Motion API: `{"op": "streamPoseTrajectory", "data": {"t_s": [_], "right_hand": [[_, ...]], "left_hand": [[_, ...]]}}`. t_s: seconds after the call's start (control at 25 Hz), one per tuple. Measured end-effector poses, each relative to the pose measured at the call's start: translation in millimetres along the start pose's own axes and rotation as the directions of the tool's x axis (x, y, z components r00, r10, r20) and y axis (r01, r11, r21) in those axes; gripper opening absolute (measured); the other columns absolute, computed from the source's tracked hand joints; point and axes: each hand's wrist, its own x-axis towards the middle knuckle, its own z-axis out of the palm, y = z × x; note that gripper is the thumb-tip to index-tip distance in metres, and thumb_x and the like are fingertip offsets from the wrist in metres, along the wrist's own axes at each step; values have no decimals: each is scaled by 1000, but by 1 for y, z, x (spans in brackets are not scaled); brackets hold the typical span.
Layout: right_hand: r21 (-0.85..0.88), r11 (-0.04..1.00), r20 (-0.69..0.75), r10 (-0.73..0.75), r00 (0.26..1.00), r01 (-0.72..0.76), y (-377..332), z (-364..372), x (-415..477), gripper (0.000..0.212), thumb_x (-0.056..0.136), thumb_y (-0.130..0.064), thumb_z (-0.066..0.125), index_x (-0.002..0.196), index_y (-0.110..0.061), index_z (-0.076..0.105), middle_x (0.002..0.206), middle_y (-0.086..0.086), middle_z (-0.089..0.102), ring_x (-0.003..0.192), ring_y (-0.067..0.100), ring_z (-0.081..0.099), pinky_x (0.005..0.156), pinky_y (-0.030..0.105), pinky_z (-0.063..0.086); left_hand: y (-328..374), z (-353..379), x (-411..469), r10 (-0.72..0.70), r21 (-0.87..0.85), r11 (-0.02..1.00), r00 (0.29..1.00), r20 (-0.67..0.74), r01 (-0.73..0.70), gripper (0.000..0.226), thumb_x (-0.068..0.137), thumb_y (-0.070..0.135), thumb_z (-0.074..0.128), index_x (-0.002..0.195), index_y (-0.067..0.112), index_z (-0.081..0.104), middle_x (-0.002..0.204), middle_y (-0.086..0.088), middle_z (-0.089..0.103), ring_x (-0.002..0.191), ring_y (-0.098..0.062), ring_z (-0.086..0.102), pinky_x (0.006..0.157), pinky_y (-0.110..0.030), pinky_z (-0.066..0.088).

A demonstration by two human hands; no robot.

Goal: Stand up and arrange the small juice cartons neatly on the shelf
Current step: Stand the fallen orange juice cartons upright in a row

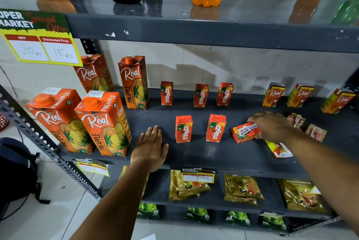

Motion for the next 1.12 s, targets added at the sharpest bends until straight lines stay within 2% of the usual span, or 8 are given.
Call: {"op": "streamPoseTrajectory", "data": {"t_s": [0.16,0.28,0.44,0.52,0.64,0.88,1.0,1.12], "right_hand": [[-70,997,-83,-45,996,39,5,-3,-3,65,75,-47,71,134,-33,47,136,-8,52,125,18,46,102,36,34],[-89,995,-241,14,971,-37,1,1,-9,58,73,-48,69,127,-33,53,129,-7,59,120,20,51,100,39,35],[409,891,-391,365,845,-196,-27,19,-17,50,70,-47,76,111,-20,63,108,6,70,98,29,63,75,36,47],[687,693,-293,540,789,-219,-51,26,-18,46,71,-46,77,104,-17,64,104,7,71,92,28,66,67,32,47],[843,452,-121,689,715,-293,-84,36,-16,49,73,-47,76,109,-16,61,107,8,70,97,29,66,71,31,44],[818,319,17,819,573,-479,-111,48,-17,61,67,-62,73,103,-17,53,99,9,69,99,34,62,85,44,40],[795,323,48,811,584,-513,-109,44,-17,68,64,-60,77,107,-14,51,105,12,67,105,37,59,87,47,40],[849,276,96,758,645,-451,-109,42,-21,90,64,-49,83,133,-12,39,128,13,58,122,38,50,99,53,36]], "left_hand": [[-1,1,0,12,-12,1000,1000,-8,-12,67,101,48,20,156,12,5,166,-4,-1,152,-20,-5,122,-38,-1],[-2,2,0,14,-16,1000,1000,-11,-15,67,101,48,19,156,12,5,166,-3,-1,152,-20,-5,122,-38,-1],[-3,3,0,16,-17,1000,1000,-10,-16,67,101,48,20,156,12,5,166,-3,-1,152,-20,-6,122,-38,-2],[-3,3,0,18,-10,1000,1000,-12,-18,67,101,48,19,156,12,5,166,-3,-2,152,-20,-6,122,-39,-1],[-2,2,0,17,-5,1000,1000,-3,-17,67,101,48,19,156,12,4,166,-3,-3,152,-20,-7,122,-38,-2],[-2,2,0,9,11,1000,1000,12,-9,67,101,48,17,155,11,3,166,-3,-5,151,-19,-8,122,-38,-2],[-1,2,0,8,5,1000,1000,13,-8,67,101,48,17,155,11,2,166,-3,-5,151,-18,-9,122,-37,-3],[-1,1,-1,7,-2,1000,1000,15,-7,67,101,48,17,155,11,1,165,-2,-6,151,-19,-9,122,-37,-3]]}}
